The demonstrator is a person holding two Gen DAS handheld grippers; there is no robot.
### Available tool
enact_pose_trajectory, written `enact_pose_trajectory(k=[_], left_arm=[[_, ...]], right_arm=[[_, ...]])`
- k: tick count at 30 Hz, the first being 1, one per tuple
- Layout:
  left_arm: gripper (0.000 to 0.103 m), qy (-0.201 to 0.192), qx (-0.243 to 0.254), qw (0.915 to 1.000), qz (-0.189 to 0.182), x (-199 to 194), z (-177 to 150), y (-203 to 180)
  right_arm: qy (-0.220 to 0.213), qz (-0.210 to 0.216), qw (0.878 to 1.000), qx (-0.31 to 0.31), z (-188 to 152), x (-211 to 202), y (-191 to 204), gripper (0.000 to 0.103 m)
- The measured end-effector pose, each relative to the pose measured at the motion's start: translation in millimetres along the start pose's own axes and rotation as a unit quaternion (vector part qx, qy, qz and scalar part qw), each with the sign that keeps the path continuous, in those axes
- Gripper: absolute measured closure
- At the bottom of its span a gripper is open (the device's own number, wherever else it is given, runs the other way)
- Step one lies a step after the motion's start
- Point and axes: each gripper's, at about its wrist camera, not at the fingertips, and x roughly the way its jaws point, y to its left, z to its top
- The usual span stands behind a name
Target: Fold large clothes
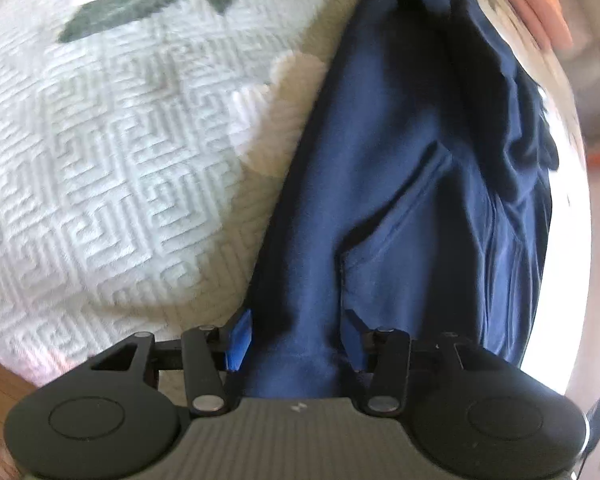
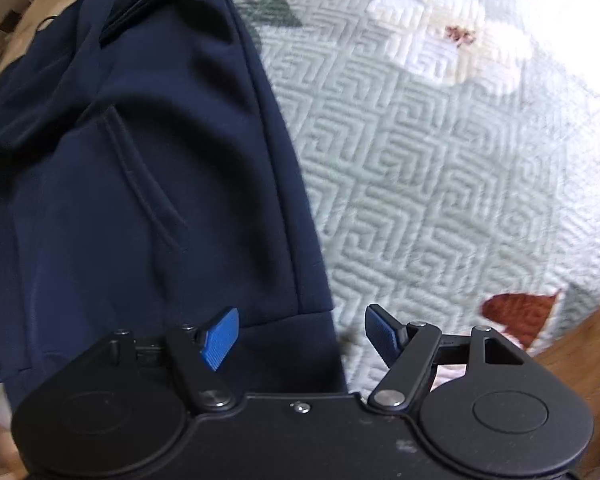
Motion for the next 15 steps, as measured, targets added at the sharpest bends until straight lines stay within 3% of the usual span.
enact_pose_trajectory(k=[3,4,7,8,9,10,11,12,13,14,15], left_arm=[[0.051,-0.018,-0.014,0.9995,0.02,-5,-10,4],[0.05,-0.01,-0.026,0.9996,0.007,-3,-12,7],[0.028,0.025,-0.066,0.9956,-0.063,12,-19,18],[0.029,0.025,-0.063,0.9956,-0.065,15,-22,16],[0.03,0.021,-0.051,0.997,-0.055,19,-23,12],[0.035,0.021,-0.04,0.9979,-0.047,19,-22,6],[0.05,0.019,-0.022,0.9991,-0.031,20,-24,1],[0.063,0.017,-0.004,0.9998,-0.012,21,-24,-5],[0.086,0.015,0.017,0.9997,0.006,20,-26,-8],[0.096,0.013,0.023,0.9996,-0.001,18,-27,-8],[0.096,0.013,0.012,0.9997,-0.016,15,-26,-4]], right_arm=[[0.0,0.009,1.0,-0.004,1,2,-1,0.019],[0.001,0.013,1.0,-0.01,0,2,1,0.019],[0.011,0.028,0.999,-0.021,-2,7,5,0.019],[0.012,0.034,0.999,-0.022,-3,8,6,0.024],[0.01,0.037,0.999,-0.026,-4,7,7,0.037],[0.004,0.039,0.999,-0.032,-6,3,9,0.05],[-0.009,0.042,0.998,-0.043,-9,-2,12,0.068],[-0.02,0.046,0.997,-0.055,-9,-6,13,0.076],[-0.026,0.049,0.997,-0.061,-12,-10,15,0.078],[-0.028,0.049,0.997,-0.059,-14,-13,15,0.079],[-0.03,0.048,0.997,-0.055,-15,-15,14,0.08]])
